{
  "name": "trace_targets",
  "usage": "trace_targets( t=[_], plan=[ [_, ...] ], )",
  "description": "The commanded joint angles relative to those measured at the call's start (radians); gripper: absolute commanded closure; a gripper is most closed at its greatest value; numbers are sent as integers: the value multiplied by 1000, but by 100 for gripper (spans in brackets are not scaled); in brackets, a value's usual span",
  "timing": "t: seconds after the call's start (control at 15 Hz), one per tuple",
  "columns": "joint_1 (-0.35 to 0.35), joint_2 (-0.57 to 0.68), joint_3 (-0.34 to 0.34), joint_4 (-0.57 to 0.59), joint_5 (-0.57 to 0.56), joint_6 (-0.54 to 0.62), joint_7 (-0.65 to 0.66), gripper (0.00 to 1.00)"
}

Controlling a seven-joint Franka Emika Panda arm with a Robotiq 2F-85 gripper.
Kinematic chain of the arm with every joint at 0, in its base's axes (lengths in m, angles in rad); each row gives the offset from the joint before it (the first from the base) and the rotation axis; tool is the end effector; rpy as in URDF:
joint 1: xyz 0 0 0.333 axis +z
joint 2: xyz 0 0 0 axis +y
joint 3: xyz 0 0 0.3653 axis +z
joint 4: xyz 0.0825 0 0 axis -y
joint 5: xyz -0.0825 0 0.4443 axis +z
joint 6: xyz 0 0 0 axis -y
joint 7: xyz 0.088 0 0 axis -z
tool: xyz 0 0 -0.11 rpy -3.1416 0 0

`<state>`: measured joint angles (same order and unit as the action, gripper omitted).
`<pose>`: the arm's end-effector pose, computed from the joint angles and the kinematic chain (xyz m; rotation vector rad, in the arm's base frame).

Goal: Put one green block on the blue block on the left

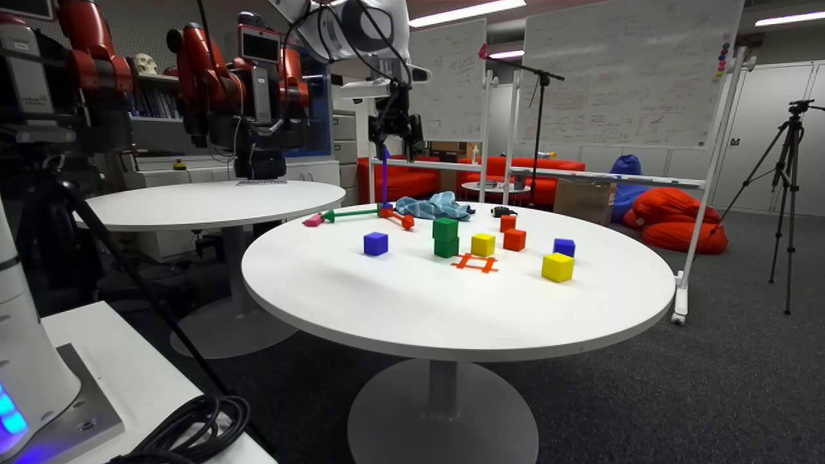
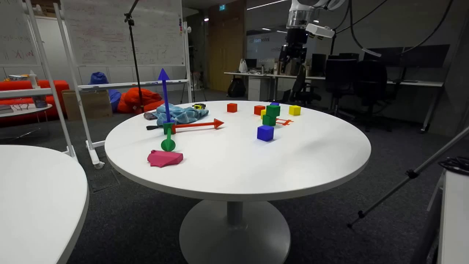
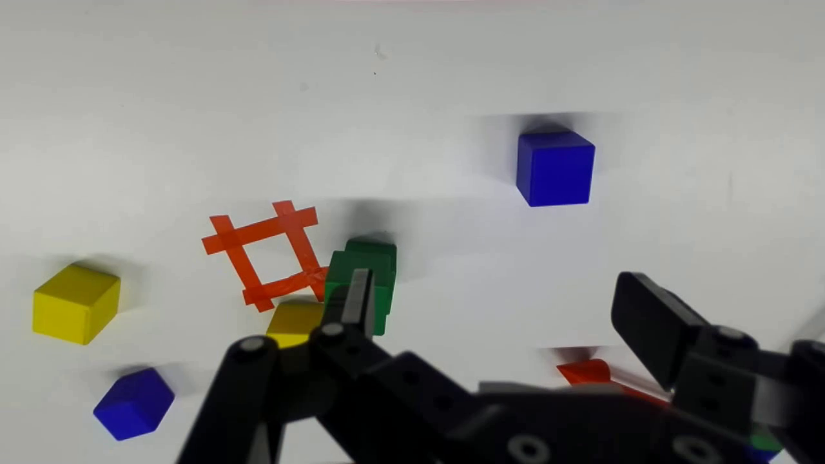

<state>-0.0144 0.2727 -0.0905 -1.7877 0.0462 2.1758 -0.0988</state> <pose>0.7055 -0.0677 0.4280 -3.1325 0.0398 -0.1845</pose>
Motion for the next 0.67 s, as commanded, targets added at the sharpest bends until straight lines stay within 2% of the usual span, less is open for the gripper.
trace_targets(
  t=[0.0,0.6],
  plan=[
    [-32,132,19,177,-3,-102,0,0],
    [-84,363,30,436,8,-191,-24,0]
  ],
)
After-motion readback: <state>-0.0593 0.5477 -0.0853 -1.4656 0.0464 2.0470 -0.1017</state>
